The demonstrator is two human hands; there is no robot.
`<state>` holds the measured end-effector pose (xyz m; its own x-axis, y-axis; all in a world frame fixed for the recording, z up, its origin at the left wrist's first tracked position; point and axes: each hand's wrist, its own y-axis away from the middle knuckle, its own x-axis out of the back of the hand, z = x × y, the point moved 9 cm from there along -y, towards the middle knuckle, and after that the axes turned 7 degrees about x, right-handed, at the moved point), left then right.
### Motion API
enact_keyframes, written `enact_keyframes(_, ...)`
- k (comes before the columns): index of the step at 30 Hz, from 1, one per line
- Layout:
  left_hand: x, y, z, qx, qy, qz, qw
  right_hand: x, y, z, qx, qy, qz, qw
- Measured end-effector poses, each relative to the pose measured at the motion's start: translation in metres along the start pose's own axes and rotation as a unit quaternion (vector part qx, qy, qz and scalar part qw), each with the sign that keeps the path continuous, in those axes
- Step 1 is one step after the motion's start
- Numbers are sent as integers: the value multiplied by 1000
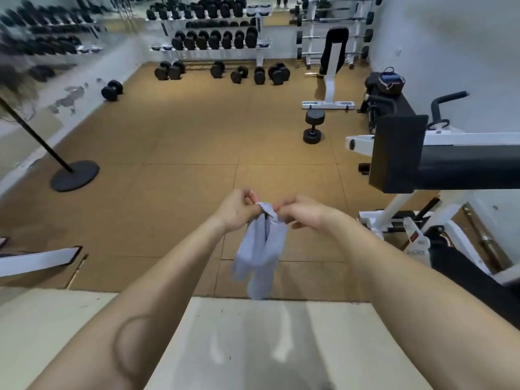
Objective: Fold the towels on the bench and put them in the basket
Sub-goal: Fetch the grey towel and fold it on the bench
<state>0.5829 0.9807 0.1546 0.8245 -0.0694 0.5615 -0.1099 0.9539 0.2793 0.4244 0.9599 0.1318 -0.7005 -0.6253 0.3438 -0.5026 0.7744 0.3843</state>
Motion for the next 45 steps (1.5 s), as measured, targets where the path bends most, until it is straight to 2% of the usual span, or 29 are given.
enact_keyframes(3,44,-43,-15,-5,-19,17,1000,-27,-53,-21,27,40,-28,998)
enact_keyframes(7,88,-117,-24,-1,-58,55,997,-37,-142,-45,43,-22,-29,998)
enact_keyframes(11,138,-207,-27,-5,-90,85,992,-20,-239,-61,35,-69,-39,996)
enact_keyframes(15,188,-302,-13,0,-137,93,986,25,-340,-84,50,-34,-36,998)
enact_keyframes(19,221,-405,17,-16,-248,76,966,95,-422,-117,86,56,-16,995)
enact_keyframes(22,236,-480,45,-27,-282,73,956,152,-475,-127,103,123,-17,987)
enact_keyframes(25,237,-559,77,-51,-300,53,951,214,-533,-117,78,198,-2,977)
enact_keyframes(31,215,-749,144,-108,-325,30,939,361,-648,-110,27,325,78,942)
enact_keyframes(37,172,-946,224,-126,-302,-46,944,520,-735,-88,-69,290,111,948)
enact_keyframes(45,74,-1160,365,-170,-319,-84,929,712,-799,-38,-119,128,154,972)
